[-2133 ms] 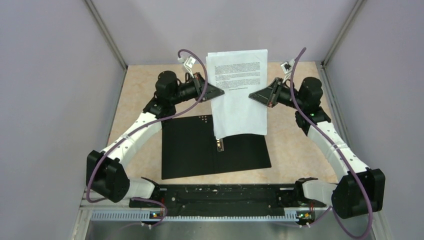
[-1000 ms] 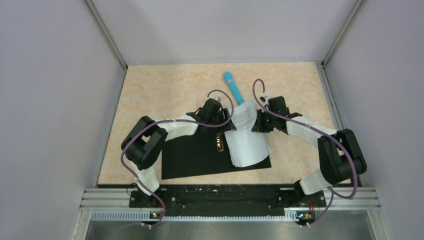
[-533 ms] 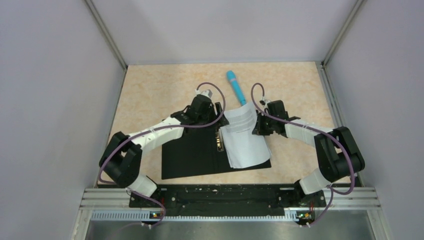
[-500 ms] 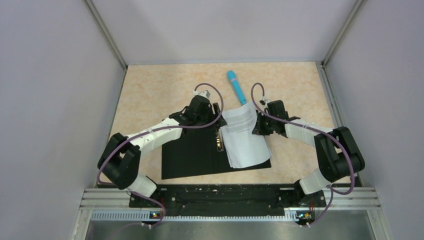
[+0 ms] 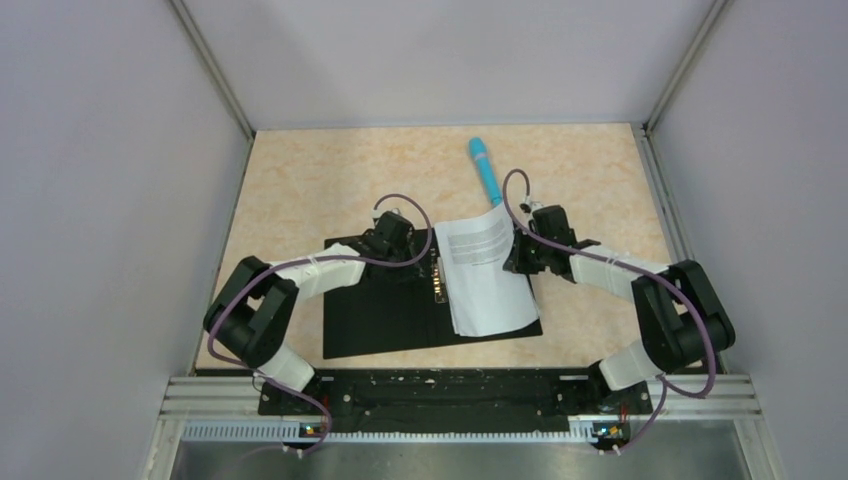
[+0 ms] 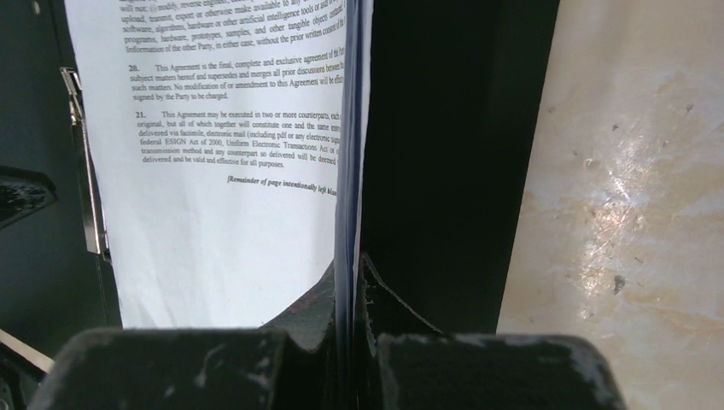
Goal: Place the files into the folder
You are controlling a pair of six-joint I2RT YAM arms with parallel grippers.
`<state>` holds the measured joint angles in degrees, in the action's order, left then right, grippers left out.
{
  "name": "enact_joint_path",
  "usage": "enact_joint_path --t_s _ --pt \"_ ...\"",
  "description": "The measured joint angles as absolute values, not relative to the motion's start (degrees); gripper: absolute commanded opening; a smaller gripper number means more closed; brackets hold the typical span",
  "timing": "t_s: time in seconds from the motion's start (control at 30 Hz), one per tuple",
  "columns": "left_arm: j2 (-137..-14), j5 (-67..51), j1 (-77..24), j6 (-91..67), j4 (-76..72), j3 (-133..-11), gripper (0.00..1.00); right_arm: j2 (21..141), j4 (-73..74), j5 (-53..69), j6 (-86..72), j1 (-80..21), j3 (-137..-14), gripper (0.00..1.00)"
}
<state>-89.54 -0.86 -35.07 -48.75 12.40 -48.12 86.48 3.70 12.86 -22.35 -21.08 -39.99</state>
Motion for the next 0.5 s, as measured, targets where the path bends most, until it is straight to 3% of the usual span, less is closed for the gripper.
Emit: enact_joint_path --t_s 0.4,0.5 --pt "-91.5 -2.1 -35.1 -49.5 12.0 -48.8 0.32 80.0 1.5 9.0 -21.8 -22.5 -35.3 0.0" --pt "-92.4 -2.1 -35.1 -49.4 12.1 -50.5 0.29 79.4 0.4 9.1 -21.2 -23.9 -34.9 0.0"
